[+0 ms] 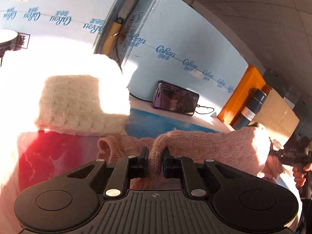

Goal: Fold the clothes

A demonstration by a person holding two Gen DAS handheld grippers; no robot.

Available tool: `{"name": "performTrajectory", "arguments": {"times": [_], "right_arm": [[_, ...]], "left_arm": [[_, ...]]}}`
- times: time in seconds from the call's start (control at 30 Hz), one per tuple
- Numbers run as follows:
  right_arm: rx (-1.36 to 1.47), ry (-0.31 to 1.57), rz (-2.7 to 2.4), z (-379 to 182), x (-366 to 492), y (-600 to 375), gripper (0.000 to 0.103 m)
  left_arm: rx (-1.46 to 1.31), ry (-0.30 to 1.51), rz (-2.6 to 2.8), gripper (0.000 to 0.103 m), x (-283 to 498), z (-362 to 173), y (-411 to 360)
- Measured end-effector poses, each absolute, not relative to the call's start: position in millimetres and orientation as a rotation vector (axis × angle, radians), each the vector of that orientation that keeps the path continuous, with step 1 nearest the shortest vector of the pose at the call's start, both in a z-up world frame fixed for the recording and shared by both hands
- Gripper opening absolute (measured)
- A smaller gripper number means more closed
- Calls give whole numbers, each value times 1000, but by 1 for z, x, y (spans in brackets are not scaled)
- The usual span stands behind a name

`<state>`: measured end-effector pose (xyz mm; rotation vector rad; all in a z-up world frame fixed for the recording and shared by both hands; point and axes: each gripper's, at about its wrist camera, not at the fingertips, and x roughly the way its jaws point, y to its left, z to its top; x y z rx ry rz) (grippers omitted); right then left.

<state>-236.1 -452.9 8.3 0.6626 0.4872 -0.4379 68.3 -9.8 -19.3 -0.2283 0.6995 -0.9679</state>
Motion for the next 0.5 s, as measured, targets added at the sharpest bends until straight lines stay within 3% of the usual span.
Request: {"name": "performTrajectory", "arguments": {"times": [0.1,0.13,0.33,0.4,0.5], "right_arm": [[671,495,-485,7,-230,-458,60],[663,487,-496,8,-232,-457,66],[604,426,-562,12,-252,-453,77],[570,408,-558,14,-261,-449,81],[488,424,-580,12,-266,-442,84]], "left_arm": [[-313,749,-908,15,83,-28,-12],[-341,765,-888,16,87,-32,-13],[-522,804,-883,43,96,-41,6],[-517,789,-906,63,92,-38,8],[-443,782,-933,70,86,-36,-1]]}}
